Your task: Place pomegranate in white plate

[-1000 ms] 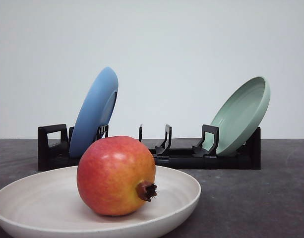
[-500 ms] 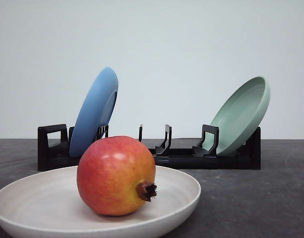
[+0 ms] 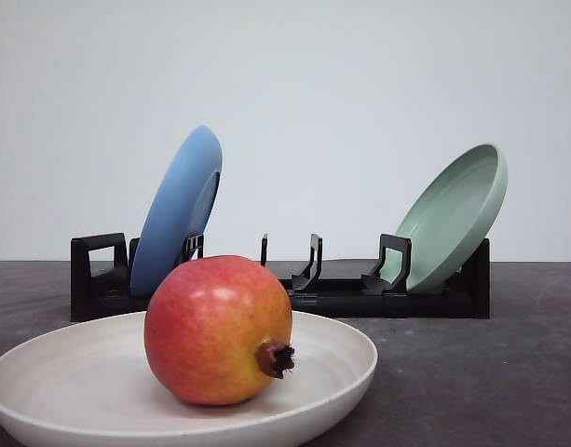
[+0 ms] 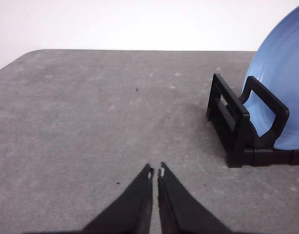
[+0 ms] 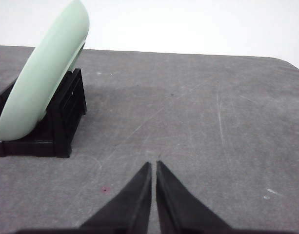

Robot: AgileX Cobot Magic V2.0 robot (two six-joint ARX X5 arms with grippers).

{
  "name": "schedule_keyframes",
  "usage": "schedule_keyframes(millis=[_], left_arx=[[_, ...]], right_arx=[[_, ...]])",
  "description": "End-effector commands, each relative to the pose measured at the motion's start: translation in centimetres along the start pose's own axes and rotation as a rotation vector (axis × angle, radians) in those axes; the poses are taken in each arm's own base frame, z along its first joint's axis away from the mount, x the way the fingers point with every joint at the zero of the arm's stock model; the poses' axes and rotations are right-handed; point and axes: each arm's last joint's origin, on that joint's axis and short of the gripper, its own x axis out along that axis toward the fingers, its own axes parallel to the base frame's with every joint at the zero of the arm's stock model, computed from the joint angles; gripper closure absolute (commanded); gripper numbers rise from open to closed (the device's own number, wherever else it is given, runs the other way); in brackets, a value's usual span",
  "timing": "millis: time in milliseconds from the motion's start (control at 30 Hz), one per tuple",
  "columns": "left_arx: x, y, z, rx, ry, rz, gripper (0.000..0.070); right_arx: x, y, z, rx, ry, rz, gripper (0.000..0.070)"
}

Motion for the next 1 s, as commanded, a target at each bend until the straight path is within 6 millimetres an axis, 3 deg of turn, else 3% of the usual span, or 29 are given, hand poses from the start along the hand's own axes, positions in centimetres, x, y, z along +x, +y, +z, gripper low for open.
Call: schedule_keyframes(millis=[0, 967], left_arx=[[0.09, 0.0, -0.36, 0.016, 0.015, -0.002, 0.07], [0.09, 0.0, -0.36, 0.016, 0.015, -0.002, 0.07]], right_arx=[[0.03, 0.0, -0.02, -0.005, -0.008, 0.0, 0.069], [0.03, 0.0, -0.02, -0.005, -0.008, 0.0, 0.069]])
